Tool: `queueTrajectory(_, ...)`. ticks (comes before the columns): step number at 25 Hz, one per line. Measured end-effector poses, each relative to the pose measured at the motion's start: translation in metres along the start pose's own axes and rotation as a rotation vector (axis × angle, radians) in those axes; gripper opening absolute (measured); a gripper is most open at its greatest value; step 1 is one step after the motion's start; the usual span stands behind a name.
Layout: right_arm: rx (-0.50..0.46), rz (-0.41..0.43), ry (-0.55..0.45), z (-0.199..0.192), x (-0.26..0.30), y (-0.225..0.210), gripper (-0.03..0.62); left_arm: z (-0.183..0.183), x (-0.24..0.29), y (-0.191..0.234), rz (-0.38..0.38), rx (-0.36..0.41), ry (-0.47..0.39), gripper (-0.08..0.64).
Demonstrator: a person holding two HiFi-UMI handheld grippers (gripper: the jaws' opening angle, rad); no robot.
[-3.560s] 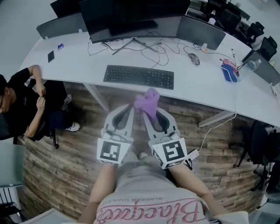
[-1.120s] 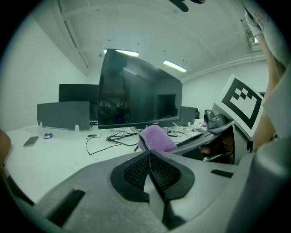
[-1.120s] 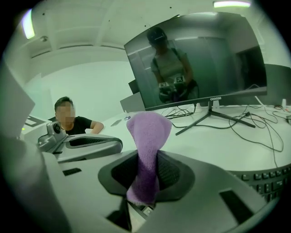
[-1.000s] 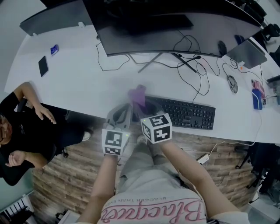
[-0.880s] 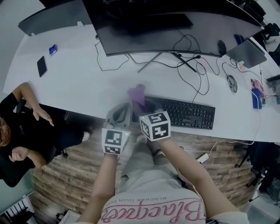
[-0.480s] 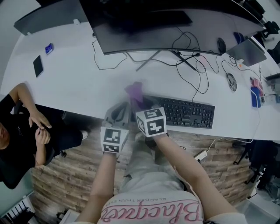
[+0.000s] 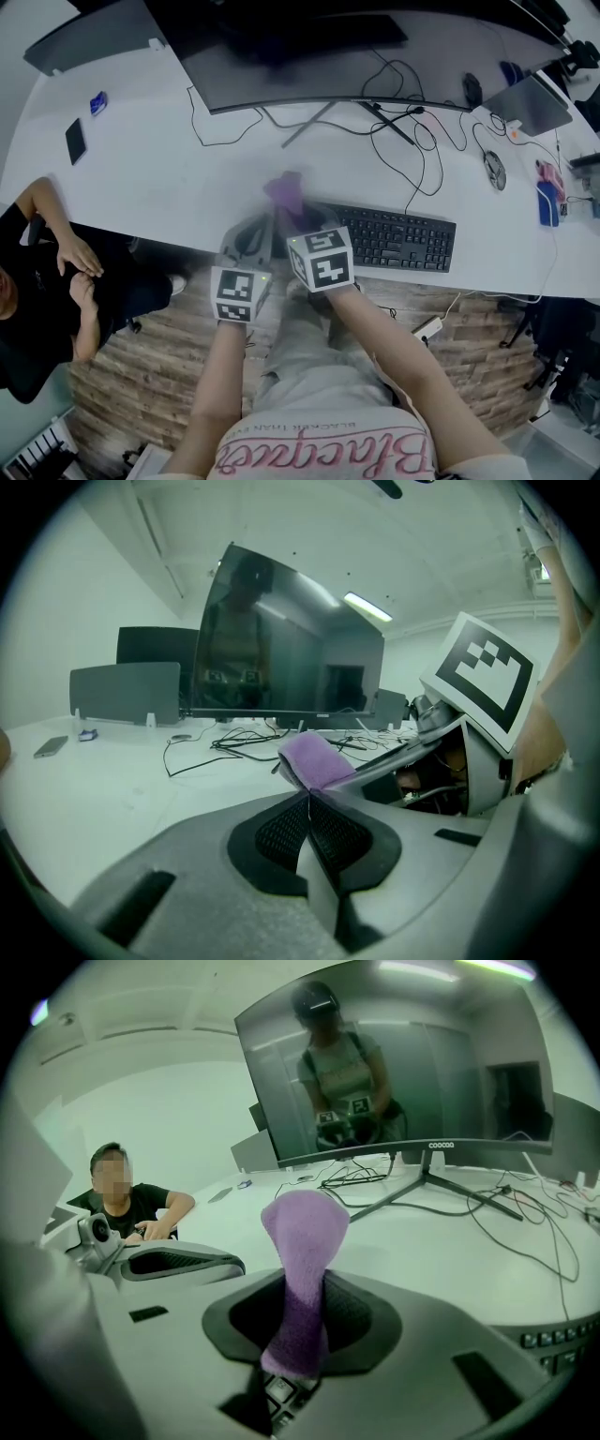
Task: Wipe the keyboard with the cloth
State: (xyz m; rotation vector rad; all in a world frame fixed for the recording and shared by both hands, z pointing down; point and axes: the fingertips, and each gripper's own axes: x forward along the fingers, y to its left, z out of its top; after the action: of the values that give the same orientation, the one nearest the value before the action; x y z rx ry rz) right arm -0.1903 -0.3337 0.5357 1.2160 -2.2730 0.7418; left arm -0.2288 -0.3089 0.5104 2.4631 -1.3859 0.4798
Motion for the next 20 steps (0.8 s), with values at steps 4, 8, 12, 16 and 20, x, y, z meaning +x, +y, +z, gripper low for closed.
queueTrajectory(4, -0.001, -0.005, 0.002, -0.002, -0.006, -0.011, 0.089, 0.001, 0.006, -0.009, -0.008, -0.004, 0.0, 0.008)
queueTrajectory(8, 0.002, -0.009, 0.002, -0.004, -0.012, -0.019, 0.089, 0.002, 0.011, -0.02, -0.017, 0.005, 0.002, 0.008)
queueTrajectory(12, 0.011, -0.017, 0.002, -0.007, -0.019, -0.029, 0.089, 0.006, 0.016, -0.031, -0.022, 0.015, 0.003, 0.008)
queueTrajectory(16, 0.015, -0.022, 0.0, -0.011, -0.028, -0.041, 0.089, 0.007, 0.02, -0.048, -0.036, 0.03, 0.007, 0.008)
queueTrajectory(20, 0.02, -0.026, 0.004, -0.014, -0.037, -0.053, 0.089, 0.009, 0.025, -0.063, -0.044, 0.039, 0.013, 0.008)
